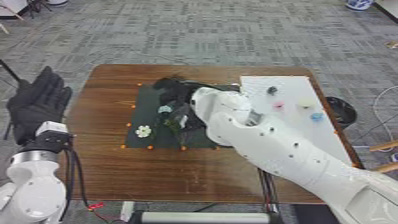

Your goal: Arrange flowers

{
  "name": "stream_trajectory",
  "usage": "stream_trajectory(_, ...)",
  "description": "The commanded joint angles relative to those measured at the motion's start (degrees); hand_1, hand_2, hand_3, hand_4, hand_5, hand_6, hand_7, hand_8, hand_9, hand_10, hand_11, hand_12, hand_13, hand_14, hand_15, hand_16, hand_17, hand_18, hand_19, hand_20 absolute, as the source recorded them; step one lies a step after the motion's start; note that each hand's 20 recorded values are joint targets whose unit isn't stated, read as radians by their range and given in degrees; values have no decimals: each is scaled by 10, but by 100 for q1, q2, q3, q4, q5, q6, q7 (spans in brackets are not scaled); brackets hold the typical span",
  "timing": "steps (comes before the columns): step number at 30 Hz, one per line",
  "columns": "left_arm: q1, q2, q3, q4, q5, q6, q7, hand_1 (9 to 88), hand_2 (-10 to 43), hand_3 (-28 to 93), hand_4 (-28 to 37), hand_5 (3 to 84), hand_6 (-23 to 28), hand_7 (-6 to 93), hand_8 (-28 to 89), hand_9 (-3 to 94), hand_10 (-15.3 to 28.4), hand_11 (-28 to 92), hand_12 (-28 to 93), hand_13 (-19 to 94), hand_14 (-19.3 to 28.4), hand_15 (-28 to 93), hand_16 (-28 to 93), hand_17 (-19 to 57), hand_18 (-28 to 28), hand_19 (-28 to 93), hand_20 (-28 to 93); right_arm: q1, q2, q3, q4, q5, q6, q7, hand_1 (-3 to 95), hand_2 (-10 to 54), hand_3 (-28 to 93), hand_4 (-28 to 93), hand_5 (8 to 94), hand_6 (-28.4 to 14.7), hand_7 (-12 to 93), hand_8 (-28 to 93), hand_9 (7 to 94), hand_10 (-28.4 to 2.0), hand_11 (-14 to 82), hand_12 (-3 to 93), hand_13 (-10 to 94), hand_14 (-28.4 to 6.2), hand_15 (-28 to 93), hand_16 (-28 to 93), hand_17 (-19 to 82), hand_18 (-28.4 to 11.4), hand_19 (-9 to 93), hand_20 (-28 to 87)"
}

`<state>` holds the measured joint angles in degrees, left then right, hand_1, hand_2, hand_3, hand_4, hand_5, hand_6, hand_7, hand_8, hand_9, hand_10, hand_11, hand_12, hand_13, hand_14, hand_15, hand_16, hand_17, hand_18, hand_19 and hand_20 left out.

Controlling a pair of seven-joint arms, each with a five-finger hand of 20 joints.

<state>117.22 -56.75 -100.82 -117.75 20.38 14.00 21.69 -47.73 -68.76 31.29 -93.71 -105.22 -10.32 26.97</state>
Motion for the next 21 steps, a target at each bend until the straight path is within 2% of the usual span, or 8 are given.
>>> stream_trajectory(1, -106, 240, -34, 141, 63, 85, -212, 229, 204, 716, -283, 388, 90, 63, -73, 238, 128, 156, 53, 156, 88, 104, -63, -45, 73, 247, 25, -933, 1115, 1498, -934, -1083, -465, -352, 319, 64, 799, -193, 404, -29, 116, -98, 446, -116, 113, 124, 535, -149, 732, 247, 188, -206, 655, 259)
stream_trajectory(4, -197, 302, 60, 305, -55, 131, -242, 235, 199, 718, -283, 388, 90, 64, -73, 240, 130, 157, 53, 160, 88, 108, -62, -44, 73, 248, 25, -1510, 1381, 2188, -1267, -1176, -540, -201, 319, 54, 791, -199, 417, -27, 116, -100, 457, -111, 111, 121, 536, -144, 707, 243, 185, -208, 651, 260)
stream_trajectory(6, -250, 342, 149, 327, -87, 242, -211, 238, 196, 721, -283, 388, 90, 65, -73, 240, 131, 158, 53, 160, 89, 111, -63, -44, 74, 249, 25, -2014, 1516, 2781, -1532, -940, -494, 192, 320, 48, 789, -201, 420, -30, 110, -99, 457, -112, 109, 122, 537, -145, 702, 245, 188, -212, 655, 264)
stream_trajectory(11, -180, 296, 111, 304, -84, 229, -208, 240, 194, 723, -283, 389, 90, 65, -74, 241, 130, 159, 52, 160, 88, 111, -65, -44, 74, 250, 24, -2844, 1886, 3748, -1771, -1022, -325, 561, 322, 37, 775, -202, 426, -41, 96, -93, 457, -135, 100, 123, 538, -149, 692, 245, 201, -220, 677, 279)
stream_trajectory(16, -340, 350, 183, 326, -16, 181, -226, 243, 194, 721, -283, 391, 86, 66, -75, 241, 130, 158, 51, 160, 87, 112, -67, -44, 74, 250, 24, -3711, 2388, 4592, -2149, -791, -217, 1217, 329, 32, 764, -201, 427, -50, 88, -88, 451, -142, 94, 124, 546, -153, 695, 246, 214, -225, 703, 295)
stream_trajectory(18, -333, 389, 160, 288, 44, 140, -256, 253, 200, 717, -283, 402, 75, 69, -77, 247, 128, 161, 51, 161, 83, 109, -69, -40, 71, 250, 23, -4056, 2556, 4928, -2235, -853, -346, 1167, 334, 32, 759, -199, 431, -56, 85, -86, 450, -149, 96, 125, 555, -151, 696, 243, 228, -229, 713, 299)
stream_trajectory(20, -304, 422, 111, 240, 20, 104, -263, 257, 202, 715, -283, 406, 74, 68, -80, 250, 125, 164, 49, 163, 79, 106, -71, -37, 68, 248, 22, -4271, 2679, 5111, -2239, -880, -350, 1182, 342, 26, 755, -198, 435, -58, 82, -85, 450, -151, 95, 124, 561, -150, 696, 242, 232, -229, 716, 300)
stream_trajectory(21, -355, 458, 140, 261, 12, 106, -264, 257, 203, 714, -283, 407, 74, 67, -81, 251, 124, 164, 47, 163, 78, 105, -71, -37, 68, 247, 22, -4372, 2727, 5196, -2259, -822, -330, 1279, 348, 21, 756, -197, 437, -57, 82, -84, 450, -151, 95, 123, 562, -149, 697, 242, 233, -229, 717, 301)
